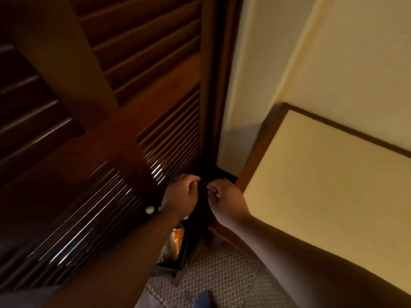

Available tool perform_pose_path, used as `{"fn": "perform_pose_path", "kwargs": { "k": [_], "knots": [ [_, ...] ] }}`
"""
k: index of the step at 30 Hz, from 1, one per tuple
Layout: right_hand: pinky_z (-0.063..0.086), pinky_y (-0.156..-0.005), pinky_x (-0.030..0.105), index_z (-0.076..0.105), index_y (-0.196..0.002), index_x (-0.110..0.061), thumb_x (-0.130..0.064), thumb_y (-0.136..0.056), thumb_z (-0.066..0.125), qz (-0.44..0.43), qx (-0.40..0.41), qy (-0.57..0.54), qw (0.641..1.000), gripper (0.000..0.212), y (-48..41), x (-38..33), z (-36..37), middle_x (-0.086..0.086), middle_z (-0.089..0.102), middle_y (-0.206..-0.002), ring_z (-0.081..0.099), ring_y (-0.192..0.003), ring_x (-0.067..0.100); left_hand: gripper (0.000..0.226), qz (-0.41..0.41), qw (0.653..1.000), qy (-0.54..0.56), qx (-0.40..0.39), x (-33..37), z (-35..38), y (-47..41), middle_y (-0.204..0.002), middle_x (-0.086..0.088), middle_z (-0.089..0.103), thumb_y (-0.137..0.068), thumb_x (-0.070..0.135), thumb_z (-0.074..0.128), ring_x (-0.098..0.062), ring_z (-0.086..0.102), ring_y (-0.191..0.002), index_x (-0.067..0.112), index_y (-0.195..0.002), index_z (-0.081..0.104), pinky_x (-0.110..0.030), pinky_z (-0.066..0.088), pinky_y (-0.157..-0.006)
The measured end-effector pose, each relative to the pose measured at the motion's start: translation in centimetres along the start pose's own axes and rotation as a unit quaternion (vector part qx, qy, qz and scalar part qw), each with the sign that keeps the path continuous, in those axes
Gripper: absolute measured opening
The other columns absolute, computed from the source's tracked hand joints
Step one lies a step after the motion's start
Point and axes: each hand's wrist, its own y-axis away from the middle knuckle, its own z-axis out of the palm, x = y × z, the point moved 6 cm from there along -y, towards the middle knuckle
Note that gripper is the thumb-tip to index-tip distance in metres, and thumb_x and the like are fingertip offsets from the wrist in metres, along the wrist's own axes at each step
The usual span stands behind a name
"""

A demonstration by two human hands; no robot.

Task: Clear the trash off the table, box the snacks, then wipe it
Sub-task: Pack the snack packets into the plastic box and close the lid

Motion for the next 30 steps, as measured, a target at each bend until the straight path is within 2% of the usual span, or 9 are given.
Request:
{"fn": "perform_pose_path", "kwargs": {
  "k": [3, 10, 14, 18, 22, 26, 30],
  "knots": [
    [0.042, -0.075, 0.026, 0.069, -0.117, -0.022, -0.022, -0.099, 0.054, 0.023, 0.073, 0.012, 0.997, 0.024, 1.4, 3.0, -7.1, -0.002, 0.065, -0.109, 0.062, -0.096, 0.017, 0.028, 0.055, 0.998, 0.02, -0.017, 7.3, 1.6, -1.7, -0.123, 0.004, 0.067, -0.101, 0.026, 0.05, -0.015, 0.062, -0.113, 0.026, -0.124, 0.067, -0.032, 0.051, -0.093],
    [0.046, -0.076, 0.025, 0.07, -0.107, -0.024, -0.019, -0.093, 0.059, 0.106, 0.224, 0.005, 0.969, 0.019, 10.3, 13.3, -22.0, -0.007, 0.065, -0.102, 0.063, -0.088, 0.013, 0.023, 0.168, 0.981, 0.063, -0.078, 24.9, 9.7, -1.3, -0.115, 0.005, 0.072, -0.099, 0.017, 0.057, -0.011, 0.064, -0.1, 0.02, -0.115, 0.072, -0.019, 0.045, -0.084],
    [0.046, -0.075, 0.024, 0.069, -0.107, -0.026, -0.02, -0.094, 0.058, 0.172, 0.286, 0.011, 0.943, 0.018, 18.7, 21.2, -29.5, -0.01, 0.065, -0.102, 0.059, -0.085, 0.008, 0.022, 0.223, 0.965, 0.059, -0.126, 35.4, 17.2, 2.3, -0.11, 0.01, 0.071, -0.099, 0.02, 0.057, -0.009, 0.062, -0.094, 0.023, -0.114, 0.073, -0.025, 0.049, -0.085],
    [0.041, -0.073, 0.022, 0.069, -0.106, -0.026, -0.021, -0.095, 0.056, 0.219, 0.317, 0.029, 0.922, 0.018, 26.0, 27.3, -34.7, -0.012, 0.065, -0.1, 0.053, -0.081, 0.003, 0.02, 0.25, 0.948, 0.078, -0.179, 43.2, 23.7, 6.2, -0.104, 0.015, 0.071, -0.099, 0.022, 0.057, -0.002, 0.062, -0.09, 0.027, -0.111, 0.073, -0.024, 0.051, -0.086],
    [0.044, -0.074, 0.024, 0.07, -0.107, -0.025, -0.021, -0.097, 0.056, 0.27, 0.343, 0.051, 0.898, 0.018, 34.0, 32.9, -39.5, -0.009, 0.067, -0.103, 0.055, -0.082, 0.006, 0.02, 0.275, 0.928, 0.078, -0.24, 50.3, 30.3, 10.8, -0.105, 0.014, 0.071, -0.098, 0.022, 0.058, -0.003, 0.063, -0.092, 0.026, -0.111, 0.073, -0.022, 0.049, -0.087],
    [0.049, -0.078, 0.027, 0.07, -0.11, -0.024, -0.021, -0.098, 0.056, 0.315, 0.353, 0.059, 0.879, 0.019, 40.1, 37.2, -42.3, -0.006, 0.068, -0.107, 0.062, -0.088, 0.012, 0.018, 0.284, 0.906, 0.061, -0.307, 54.2, 35.5, 14.1, -0.101, 0.015, 0.072, -0.096, 0.023, 0.06, -0.001, 0.065, -0.091, 0.031, -0.107, 0.072, -0.026, 0.054, -0.089],
    [0.053, -0.082, 0.03, 0.071, -0.112, -0.021, -0.021, -0.099, 0.056, 0.353, 0.357, 0.043, 0.863, 0.02, 43.1, 40.5, -43.8, -0.004, 0.069, -0.111, 0.064, -0.093, 0.015, 0.017, 0.291, 0.895, 0.045, -0.335, 56.9, 38.8, 14.7, -0.099, 0.014, 0.072, -0.096, 0.022, 0.061, -0.003, 0.067, -0.091, 0.029, -0.105, 0.073, -0.026, 0.054, -0.09]
  ]
}}
